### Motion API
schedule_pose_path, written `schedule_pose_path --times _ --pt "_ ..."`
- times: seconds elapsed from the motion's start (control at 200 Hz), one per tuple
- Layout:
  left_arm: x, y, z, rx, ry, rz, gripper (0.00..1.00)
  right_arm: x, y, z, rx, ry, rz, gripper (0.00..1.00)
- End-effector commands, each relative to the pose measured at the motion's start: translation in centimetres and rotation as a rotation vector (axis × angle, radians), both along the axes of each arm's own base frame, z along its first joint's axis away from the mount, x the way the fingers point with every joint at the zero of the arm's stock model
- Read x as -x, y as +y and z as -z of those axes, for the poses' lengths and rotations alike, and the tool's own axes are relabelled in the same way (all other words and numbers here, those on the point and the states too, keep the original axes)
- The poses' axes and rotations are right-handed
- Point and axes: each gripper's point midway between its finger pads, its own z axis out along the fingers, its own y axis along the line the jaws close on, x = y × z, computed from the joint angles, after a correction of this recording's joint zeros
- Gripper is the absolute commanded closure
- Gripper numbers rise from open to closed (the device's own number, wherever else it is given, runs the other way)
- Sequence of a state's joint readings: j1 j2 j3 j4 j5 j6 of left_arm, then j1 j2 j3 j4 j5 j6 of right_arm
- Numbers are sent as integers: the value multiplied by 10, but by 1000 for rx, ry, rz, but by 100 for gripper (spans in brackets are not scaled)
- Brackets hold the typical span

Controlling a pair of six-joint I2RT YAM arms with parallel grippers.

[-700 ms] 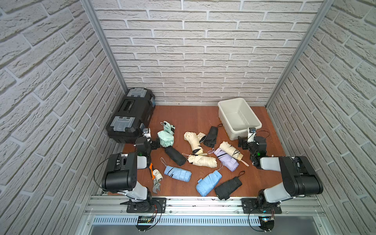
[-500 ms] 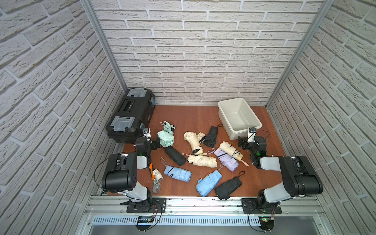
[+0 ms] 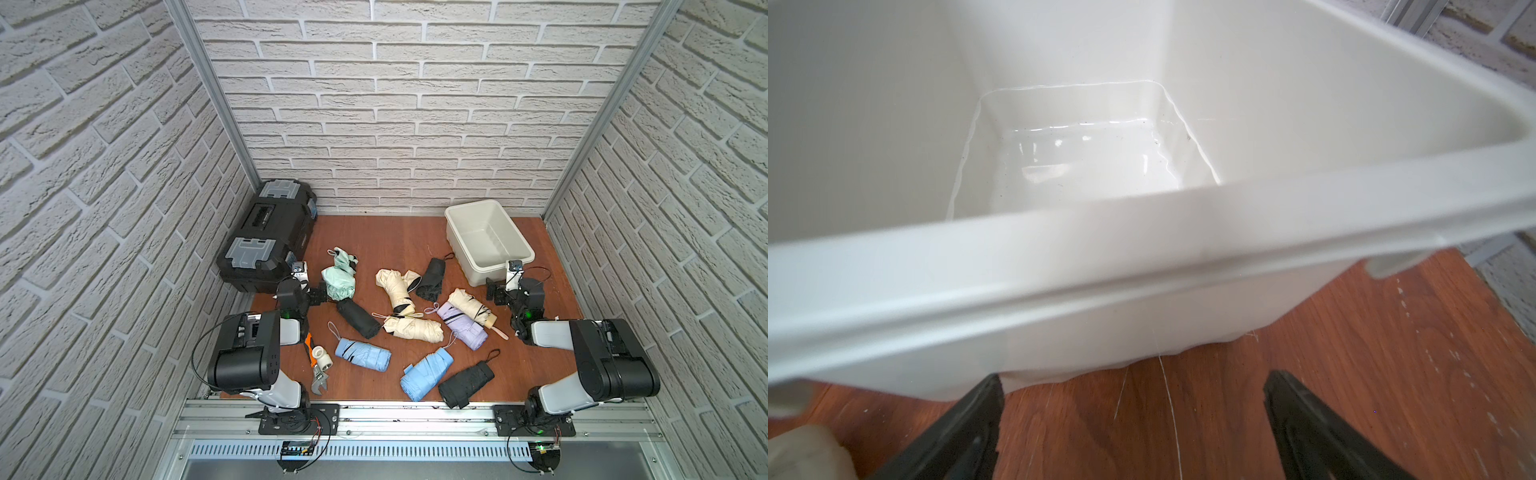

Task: Put the umbrella into the storage box
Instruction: Adjust the storage box at the center of the board.

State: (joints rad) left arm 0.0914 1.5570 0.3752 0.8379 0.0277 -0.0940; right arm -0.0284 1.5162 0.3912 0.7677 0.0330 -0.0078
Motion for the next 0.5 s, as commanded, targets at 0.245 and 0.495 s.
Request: schedule_pose_path --times 0.245,0.495 --pt "-9 -6 -28 -18 -78 37 2 2 3 -37 10 -120 -11 0" --pt "0 3 -82 -45 -116 -52 2 28 -19 -92 -76 -83 170 0"
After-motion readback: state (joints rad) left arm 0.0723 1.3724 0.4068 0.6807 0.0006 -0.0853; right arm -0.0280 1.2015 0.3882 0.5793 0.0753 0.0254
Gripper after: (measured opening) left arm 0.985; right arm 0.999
